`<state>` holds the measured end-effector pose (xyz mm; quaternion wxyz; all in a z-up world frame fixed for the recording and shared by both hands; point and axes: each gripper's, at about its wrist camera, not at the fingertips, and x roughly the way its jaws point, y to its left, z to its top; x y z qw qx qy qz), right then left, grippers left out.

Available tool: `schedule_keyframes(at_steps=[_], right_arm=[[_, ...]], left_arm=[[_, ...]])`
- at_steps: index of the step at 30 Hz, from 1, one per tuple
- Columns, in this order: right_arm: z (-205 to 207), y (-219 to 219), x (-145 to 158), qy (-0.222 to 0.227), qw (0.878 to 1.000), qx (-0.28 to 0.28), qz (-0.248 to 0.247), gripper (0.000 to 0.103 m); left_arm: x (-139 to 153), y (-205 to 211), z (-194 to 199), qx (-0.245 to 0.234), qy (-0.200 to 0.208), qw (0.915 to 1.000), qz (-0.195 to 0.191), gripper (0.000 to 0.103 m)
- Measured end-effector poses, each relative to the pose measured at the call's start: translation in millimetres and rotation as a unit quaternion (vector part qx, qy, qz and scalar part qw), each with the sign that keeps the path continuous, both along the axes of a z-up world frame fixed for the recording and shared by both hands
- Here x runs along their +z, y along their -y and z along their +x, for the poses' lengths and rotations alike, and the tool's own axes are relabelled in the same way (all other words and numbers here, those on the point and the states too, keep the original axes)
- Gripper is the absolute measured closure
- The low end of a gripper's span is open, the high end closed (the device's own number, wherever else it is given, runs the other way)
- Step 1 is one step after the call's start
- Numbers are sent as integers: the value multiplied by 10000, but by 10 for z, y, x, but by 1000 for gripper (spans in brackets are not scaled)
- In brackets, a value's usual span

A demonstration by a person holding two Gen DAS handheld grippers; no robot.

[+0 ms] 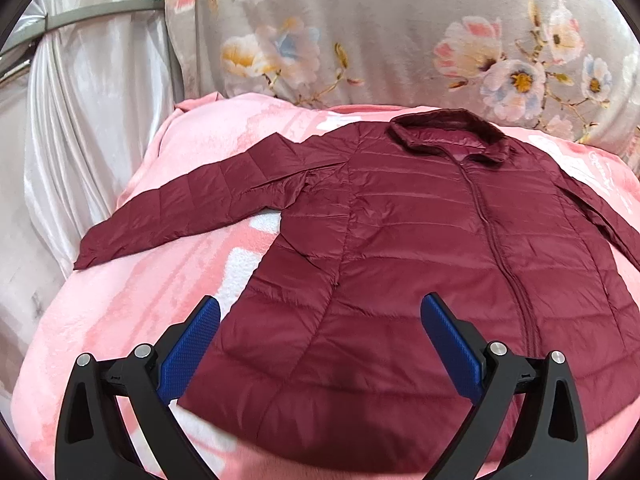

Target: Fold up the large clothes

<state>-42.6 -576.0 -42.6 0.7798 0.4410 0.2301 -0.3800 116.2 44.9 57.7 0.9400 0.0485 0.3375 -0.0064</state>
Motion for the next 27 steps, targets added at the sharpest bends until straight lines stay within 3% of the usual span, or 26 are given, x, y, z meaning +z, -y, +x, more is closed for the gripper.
schedule_keyframes(at_steps=[1,3,6,7,10,14,16,17,20,24,25,27], right_arm=[[50,26,18,50,9999,-26,-90,5],[176,88,42,22,9999,7,-159,27],[380,243,52,80,9999,13,-76,73],[432,243,76,83,9999,-22,-75,94],[720,72,420,238,9980,219,-535,97],[1348,-701,1199,712,9752,1487,-1478,97],[1681,-1301,1535,1007,9495,2379,-1781,97],[1872,-1684,1669,1114,9308,2908,-1914,97],[2294,-2645,1777,1227,8805,4106,-2026,97],[2725,-3699,1546,1033,8256,5181,-1984,97],[2833,-3983,1423,910,8084,5448,-2035,95],[2912,-4353,1223,724,7853,5803,-2034,88]], left_arm=[[-7,-14,46,14,-9,10000,3,5],[-21,-32,121,57,-38,10000,45,5],[-27,-82,266,96,-163,9998,-37,5],[-26,-110,313,129,-215,9996,-109,5],[-29,-198,468,305,-343,9986,-269,14],[-47,-267,603,491,-376,9978,-256,14],[-53,-288,644,530,-351,9977,-224,14],[-53,-294,654,534,-346,9977,-217,14],[-49,-304,658,557,-278,9979,-174,13],[-55,-320,679,511,-304,9980,-212,13],[-54,-331,689,500,-319,9980,-240,13],[-47,-349,717,447,-346,9979,-323,13]])
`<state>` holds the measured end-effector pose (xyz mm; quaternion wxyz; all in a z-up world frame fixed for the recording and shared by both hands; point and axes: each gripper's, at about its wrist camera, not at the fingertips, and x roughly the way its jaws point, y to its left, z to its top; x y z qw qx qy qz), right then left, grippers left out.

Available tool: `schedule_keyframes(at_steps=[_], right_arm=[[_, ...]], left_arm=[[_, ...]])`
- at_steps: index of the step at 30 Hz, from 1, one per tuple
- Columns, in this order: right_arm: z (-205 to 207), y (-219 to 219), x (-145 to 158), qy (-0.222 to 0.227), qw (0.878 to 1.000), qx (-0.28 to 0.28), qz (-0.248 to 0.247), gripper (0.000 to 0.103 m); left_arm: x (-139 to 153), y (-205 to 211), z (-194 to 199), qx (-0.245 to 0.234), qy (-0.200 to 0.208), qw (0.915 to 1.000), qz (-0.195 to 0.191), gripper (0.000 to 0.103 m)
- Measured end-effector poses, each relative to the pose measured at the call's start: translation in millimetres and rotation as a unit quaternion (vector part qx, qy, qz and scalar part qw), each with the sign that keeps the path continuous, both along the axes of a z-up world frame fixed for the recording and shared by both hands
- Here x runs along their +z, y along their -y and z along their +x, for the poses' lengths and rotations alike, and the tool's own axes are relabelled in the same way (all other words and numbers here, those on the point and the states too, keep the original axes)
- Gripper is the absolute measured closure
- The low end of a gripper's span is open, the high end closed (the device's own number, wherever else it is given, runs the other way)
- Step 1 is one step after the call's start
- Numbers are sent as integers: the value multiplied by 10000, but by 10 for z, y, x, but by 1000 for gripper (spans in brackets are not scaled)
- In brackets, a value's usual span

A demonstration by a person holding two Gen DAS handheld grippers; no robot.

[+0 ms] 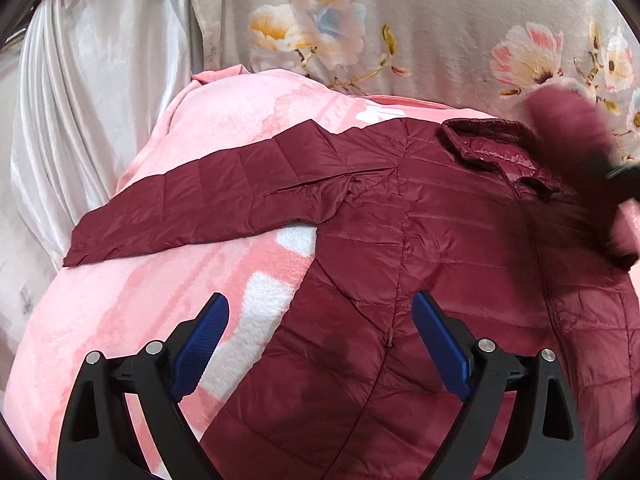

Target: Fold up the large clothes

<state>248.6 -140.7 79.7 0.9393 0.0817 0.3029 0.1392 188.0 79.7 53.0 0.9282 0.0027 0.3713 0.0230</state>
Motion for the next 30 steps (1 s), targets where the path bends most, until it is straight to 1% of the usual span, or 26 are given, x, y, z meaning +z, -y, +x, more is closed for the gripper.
schedule_keyframes(at_steps=[1,2,3,5,7,9,10,11,12,14,15,17,19,20,22,23,25,26,27,28,29,30], right_arm=[[2,-137,-88,-79,9999,81,-70,75],[-4,-230,-144,-108,9998,157,-77,66],[-72,-281,-157,-80,9998,197,-49,64],[-176,-198,-112,11,9999,138,37,57],[-282,90,-33,85,9994,-198,274,49],[-343,396,-33,25,9968,-605,524,47],[-396,623,-51,-51,9939,-887,656,47],[-439,838,-87,-132,9903,-1139,779,47],[-487,1049,-141,-222,9859,-1378,925,47],[-591,1458,-294,-421,9733,-1873,1257,47],[-656,1683,-387,-539,9643,-2144,1458,46],[-736,2004,-547,-691,9504,-2487,1737,45],[-754,2268,-695,-855,9373,-2728,1994,45],[-749,2368,-755,-919,9314,-2810,2123,45],[-718,2555,-890,-1025,9173,-2963,2455,45],[-686,2656,-941,-1019,9091,-3049,2648,46],[-632,2795,-1004,-956,8972,-3216,2873,46],[-587,2862,-1030,-902,8910,-3319,2965,46],[-524,2887,-1038,-878,8872,-3371,3026,47],[-457,2918,-1056,-883,8833,-3411,3094,53],[-398,2919,-1046,-910,8820,-3411,3123,68],[-327,2914,-1029,-937,8832,-3324,3173,81]], left_arm=[[5,-10,27,-45,-33,9999,-83,12],[8,-16,52,-96,-56,9998,-163,12],[15,-21,90,-179,-97,9993,-318,12],[27,-15,163,-297,-151,9978,-570,12],[48,36,270,-438,-189,9954,-836,12],[42,120,399,-583,-264,9925,-1042,12],[21,169,469,-643,-355,9911,-1114,12],[-10,214,545,-695,-481,9892,-1200,12],[-67,274,634,-789,-660,9851,-1378,12],[-196,372,776,-822,-972,9788,-1603,12],[-244,398,818,-822,-1054,9766,-1684,12],[-320,446,900,-827,-1185,9727,-1818,13],[-387,491,983,-876,-1323,9663,-2026,15],[-399,501,1000,-882,-1365,9650,-2060,18],[-399,548,1054,-973,-1423,9624,-2099,42],[-392,560,1072,-1000,-1425,9629,-2062,47],[-342,579,1114,-980,-1342,9676,-1902,87],[-317,573,1132,-930,-1297,9703,-1817,95],[-271,571,1162,-933,-1225,9717,-1792,102],[-236,562,1184,-966,-1194,9717,-1794,103],[-197,552,1199,-982,-1144,9724,-1778,103],[-131,547,1201,-995,-1022,9746,-1730,103]])
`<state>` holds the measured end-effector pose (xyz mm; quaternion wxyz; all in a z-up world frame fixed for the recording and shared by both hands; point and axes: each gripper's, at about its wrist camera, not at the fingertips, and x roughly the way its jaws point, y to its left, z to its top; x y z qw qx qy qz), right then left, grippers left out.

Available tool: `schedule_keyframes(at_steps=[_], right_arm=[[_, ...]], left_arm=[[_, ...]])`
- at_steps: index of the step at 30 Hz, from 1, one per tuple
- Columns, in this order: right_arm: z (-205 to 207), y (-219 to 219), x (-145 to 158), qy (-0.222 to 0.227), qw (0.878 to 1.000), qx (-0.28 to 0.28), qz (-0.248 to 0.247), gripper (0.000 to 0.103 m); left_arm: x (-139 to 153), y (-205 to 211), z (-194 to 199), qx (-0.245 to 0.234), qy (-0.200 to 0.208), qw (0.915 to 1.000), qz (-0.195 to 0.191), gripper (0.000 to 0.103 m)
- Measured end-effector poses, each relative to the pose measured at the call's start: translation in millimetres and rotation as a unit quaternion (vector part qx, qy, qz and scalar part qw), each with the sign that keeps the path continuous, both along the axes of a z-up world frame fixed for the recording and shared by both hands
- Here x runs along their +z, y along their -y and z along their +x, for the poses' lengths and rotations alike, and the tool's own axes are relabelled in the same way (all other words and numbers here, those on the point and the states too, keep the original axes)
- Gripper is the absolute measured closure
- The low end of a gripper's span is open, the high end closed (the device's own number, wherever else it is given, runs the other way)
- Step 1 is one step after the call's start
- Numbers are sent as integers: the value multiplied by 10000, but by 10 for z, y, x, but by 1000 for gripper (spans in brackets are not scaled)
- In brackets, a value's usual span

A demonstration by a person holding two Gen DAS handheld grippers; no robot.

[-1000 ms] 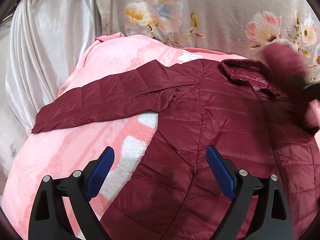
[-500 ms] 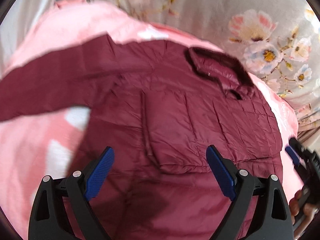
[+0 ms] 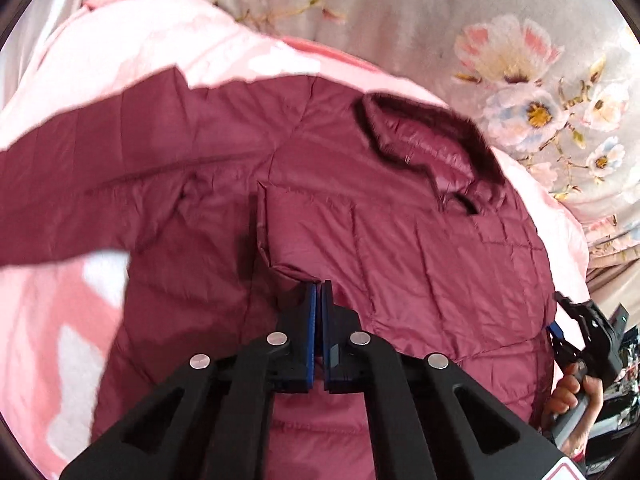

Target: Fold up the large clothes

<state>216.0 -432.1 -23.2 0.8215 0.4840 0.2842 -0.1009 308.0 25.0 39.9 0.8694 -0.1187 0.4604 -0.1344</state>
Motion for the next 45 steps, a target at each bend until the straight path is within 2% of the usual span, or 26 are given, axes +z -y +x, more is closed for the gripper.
schedule_keyframes(at_steps=[1,4,5,7,9,11,13,15,17,20,21,22,24,26,29,31,33,35,37,41,43,45], right_arm=[[20,-28,77,48,9999,37,-89,99],[-141,-158,460,442,9948,-25,-916,102],[-207,-177,521,446,9922,-81,-1162,102],[-208,-161,456,25,9877,-120,-1556,102],[-136,-131,216,-571,9849,-7,-1633,102],[-55,-136,61,-919,9811,164,-1698,102],[-44,-167,72,-1007,9761,225,-1915,102],[-69,-197,152,-1101,9703,170,-2149,96],[-142,-244,295,-1237,9618,-6,-2443,89],[-258,-357,572,-1070,9512,-252,-2882,89],[-264,-444,707,-914,9476,-253,-3049,89],[-221,-548,832,-722,9469,-146,-3129,88],[-18,-797,1006,-444,9470,271,-3171,85],[156,-1053,1056,-296,9429,713,-3240,75],[469,-1529,961,-397,9218,1348,-3613,69],[623,-1806,735,-611,9071,1757,-3775,69],[715,-1943,513,-865,8981,1988,-3826,69],[728,-1987,294,-1105,8929,2138,-3806,69],[649,-1988,179,-1164,8923,2182,-3777,69],[484,-2005,153,-1198,8849,2239,-3905,69],[388,-2038,157,-1254,8741,2278,-4102,69],[364,-2071,140,-1267,8691,2294,-4194,68]], left_arm=[[53,-8,-11,-3,119,9999,55,103],[172,-49,-70,-9,476,9984,295,103],[160,-53,-72,-5,497,9979,409,103],[4,-33,-36,-143,348,9978,541,103],[-261,27,5,-267,19,9974,673,103],[-422,85,-16,-313,-18,9956,883,103],[-427,120,-64,-332,156,9933,1092,103],[-380,102,-78,-319,203,9919,1212,97],[-264,14,-100,-262,314,9916,1229,95],[-26,-51,-148,-150,639,9880,1396,92],[91,-65,-154,-99,791,9867,1415,87],[210,-52,-141,-61,906,9863,1377,78],[373,56,-106,-91,1039,9871,1213,68],[461,238,-32,-173,1068,9880,1098,64],[387,574,85,-343,1010,9884,1083,58],[203,777,146,-464,847,9880,1206,58],[5,890,147,-521,724,9871,1327,58],[-172,925,134,-552,575,9872,1384,58],[-291,907,128,-573,446,9883,1344,58],[-367,849,15,-630,489,9881,1317,57],[-358,823,-49,-674,498,9881,1291,57],[-370,815,-85,-709,499,9884,1250,57]])
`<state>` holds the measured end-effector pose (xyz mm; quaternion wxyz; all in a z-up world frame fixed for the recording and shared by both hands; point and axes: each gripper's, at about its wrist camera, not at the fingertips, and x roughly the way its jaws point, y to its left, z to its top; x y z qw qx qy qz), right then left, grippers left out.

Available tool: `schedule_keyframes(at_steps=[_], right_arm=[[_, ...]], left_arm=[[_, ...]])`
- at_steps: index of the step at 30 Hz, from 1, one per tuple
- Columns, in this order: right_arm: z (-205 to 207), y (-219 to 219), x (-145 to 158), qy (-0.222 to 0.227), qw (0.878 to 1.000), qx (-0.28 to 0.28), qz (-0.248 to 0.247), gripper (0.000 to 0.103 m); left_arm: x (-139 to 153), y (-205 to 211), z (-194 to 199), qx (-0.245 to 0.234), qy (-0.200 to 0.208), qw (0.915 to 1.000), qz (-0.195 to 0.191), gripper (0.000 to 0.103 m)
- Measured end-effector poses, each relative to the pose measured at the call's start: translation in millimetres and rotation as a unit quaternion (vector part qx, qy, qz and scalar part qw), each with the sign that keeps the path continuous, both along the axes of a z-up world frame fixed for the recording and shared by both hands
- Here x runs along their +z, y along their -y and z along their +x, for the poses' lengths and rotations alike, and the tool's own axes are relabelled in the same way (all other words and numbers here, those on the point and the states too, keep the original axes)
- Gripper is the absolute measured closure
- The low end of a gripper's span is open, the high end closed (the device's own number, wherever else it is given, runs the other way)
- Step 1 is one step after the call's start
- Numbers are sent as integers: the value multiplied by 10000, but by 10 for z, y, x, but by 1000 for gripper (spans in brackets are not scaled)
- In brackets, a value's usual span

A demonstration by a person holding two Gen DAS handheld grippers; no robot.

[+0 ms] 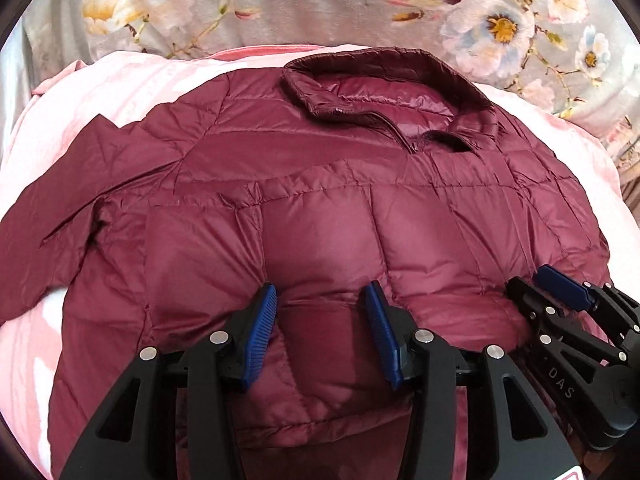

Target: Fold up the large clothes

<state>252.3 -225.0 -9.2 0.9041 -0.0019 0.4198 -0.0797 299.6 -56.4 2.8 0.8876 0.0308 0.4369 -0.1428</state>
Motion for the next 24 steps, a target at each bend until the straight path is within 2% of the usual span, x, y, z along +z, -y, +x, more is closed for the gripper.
schedule_keyframes(at_steps=[3,6,13,18,21,24], right_arm=[[43,58,-38,30,9999,-52,95,67],[71,26,-45,61,9999,-85,-14,66],[75,23,-49,91,9999,-113,-14,65],[76,39,-48,102,9998,-152,50,62],[77,82,-31,77,9996,-176,219,60],[-61,73,78,172,9991,-315,209,52]], left_arm=[[-41,14,-34,5,95,9999,40,57],[-64,65,-37,-1,186,9997,166,54],[-83,80,-11,8,209,9997,135,47],[-81,76,-11,5,213,9997,120,46],[-44,-1,-15,-1,167,9998,-97,44],[127,-358,-106,293,62,9987,-415,43]])
